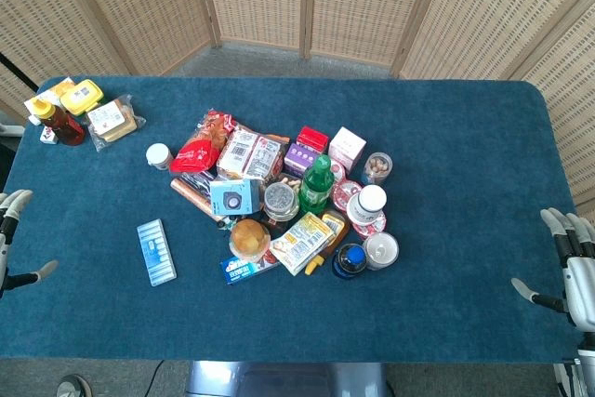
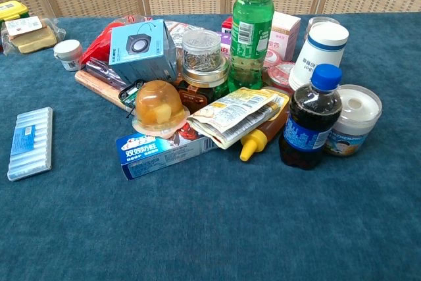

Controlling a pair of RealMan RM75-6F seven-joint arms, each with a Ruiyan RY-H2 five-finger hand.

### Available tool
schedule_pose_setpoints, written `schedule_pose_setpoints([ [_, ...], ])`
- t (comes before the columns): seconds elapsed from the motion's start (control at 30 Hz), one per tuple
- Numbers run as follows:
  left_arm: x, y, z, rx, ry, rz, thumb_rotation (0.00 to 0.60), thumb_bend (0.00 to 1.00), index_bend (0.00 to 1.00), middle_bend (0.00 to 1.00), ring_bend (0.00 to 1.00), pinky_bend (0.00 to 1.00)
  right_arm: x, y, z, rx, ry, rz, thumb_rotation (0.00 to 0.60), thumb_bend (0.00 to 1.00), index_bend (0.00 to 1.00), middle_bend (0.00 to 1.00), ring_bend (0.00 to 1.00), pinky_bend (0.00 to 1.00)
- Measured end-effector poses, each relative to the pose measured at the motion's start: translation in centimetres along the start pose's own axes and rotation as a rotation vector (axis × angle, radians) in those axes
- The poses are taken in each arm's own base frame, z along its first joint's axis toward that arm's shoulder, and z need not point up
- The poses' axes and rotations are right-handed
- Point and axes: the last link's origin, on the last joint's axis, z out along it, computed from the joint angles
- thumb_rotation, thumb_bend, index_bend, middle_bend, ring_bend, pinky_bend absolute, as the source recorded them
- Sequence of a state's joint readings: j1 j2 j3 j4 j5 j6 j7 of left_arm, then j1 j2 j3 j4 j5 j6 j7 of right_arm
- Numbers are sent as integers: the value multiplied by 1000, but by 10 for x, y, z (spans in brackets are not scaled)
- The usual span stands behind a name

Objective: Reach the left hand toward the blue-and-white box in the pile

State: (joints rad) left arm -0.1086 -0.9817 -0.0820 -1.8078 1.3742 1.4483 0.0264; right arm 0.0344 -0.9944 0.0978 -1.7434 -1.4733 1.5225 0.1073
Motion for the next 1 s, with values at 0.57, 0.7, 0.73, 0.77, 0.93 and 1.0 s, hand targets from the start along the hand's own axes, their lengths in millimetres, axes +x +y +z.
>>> schedule_pose_setpoints([
  [0.57, -14, 42, 38, -206, -40, 19, 600, 163, 4, 0, 0, 0, 5, 1, 0, -2, 15, 11, 600, 0, 0, 0, 0, 0],
  [0.7, -17, 71, 58, -312, -52, 35, 600, 161, 0, 0, 0, 0, 5, 1, 0, 1, 16, 14, 600, 0, 0, 0, 0, 0],
  [0.73, -18, 78, 62, -331, -57, 43, 600, 159, 0, 0, 0, 0, 5, 1, 0, 2, 16, 15, 600, 0, 0, 0, 0, 0],
  [0.77, -19, 86, 66, -353, -64, 57, 600, 155, 0, 0, 0, 0, 5, 1, 0, 3, 16, 16, 600, 0, 0, 0, 0, 0],
  [0.93, -30, 116, 80, -406, -114, 117, 600, 141, 0, 0, 0, 0, 6, 1, -1, 8, 16, 25, 600, 0, 0, 0, 0, 0],
  [1.0, -35, 129, 88, -413, -132, 127, 600, 141, 0, 0, 0, 0, 7, 1, -1, 10, 18, 29, 600, 0, 0, 0, 0, 0],
])
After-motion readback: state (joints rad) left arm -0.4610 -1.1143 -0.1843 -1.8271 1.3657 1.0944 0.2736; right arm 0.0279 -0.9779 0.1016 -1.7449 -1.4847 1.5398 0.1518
